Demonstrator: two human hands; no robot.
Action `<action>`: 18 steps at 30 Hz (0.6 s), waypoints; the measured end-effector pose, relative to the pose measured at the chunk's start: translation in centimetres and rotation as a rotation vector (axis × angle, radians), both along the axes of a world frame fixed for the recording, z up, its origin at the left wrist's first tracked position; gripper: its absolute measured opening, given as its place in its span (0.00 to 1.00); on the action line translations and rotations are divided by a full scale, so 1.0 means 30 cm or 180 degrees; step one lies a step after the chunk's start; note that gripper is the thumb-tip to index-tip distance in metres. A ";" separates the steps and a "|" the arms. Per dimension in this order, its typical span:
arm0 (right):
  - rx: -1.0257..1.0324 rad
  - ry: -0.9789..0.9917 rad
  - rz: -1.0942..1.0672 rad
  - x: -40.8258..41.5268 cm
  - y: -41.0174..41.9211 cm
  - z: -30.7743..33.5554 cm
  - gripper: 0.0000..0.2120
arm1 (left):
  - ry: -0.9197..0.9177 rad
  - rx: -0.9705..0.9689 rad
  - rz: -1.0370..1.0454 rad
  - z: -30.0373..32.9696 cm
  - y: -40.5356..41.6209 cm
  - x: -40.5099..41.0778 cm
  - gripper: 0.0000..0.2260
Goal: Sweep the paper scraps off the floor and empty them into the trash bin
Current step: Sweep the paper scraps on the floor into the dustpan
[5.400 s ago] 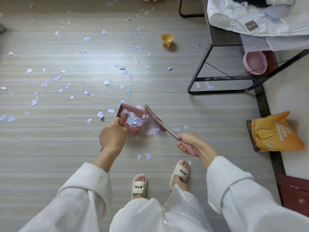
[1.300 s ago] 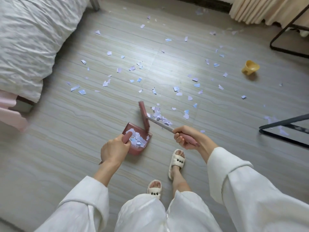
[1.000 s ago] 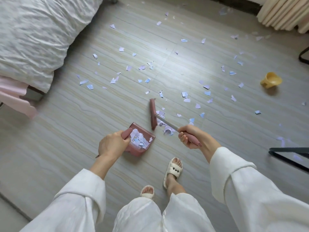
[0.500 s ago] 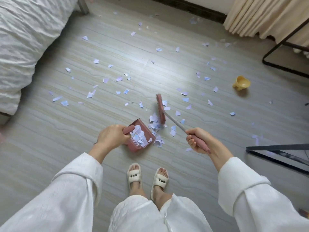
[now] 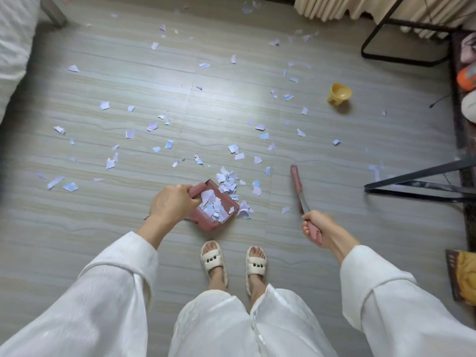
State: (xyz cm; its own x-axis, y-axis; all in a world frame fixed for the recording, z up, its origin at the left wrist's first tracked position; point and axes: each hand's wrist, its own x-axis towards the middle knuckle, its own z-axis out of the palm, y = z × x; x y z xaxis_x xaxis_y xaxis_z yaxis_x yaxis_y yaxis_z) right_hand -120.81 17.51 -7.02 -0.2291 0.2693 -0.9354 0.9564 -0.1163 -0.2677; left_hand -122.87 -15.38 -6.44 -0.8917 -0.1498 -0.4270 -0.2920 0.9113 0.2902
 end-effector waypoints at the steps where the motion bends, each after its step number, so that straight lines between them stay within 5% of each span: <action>1: -0.0066 -0.0024 -0.0060 0.007 -0.021 -0.007 0.10 | 0.0002 -0.0003 -0.0007 0.002 0.001 -0.003 0.11; 6: -0.0190 -0.0013 0.0169 0.004 -0.152 -0.014 0.10 | -0.0068 -0.0047 -0.0167 0.003 0.008 -0.024 0.11; 18: -0.0210 -0.0220 0.2737 -0.103 -0.324 0.131 0.11 | -0.0005 -0.0033 -0.0388 -0.008 -0.020 -0.059 0.06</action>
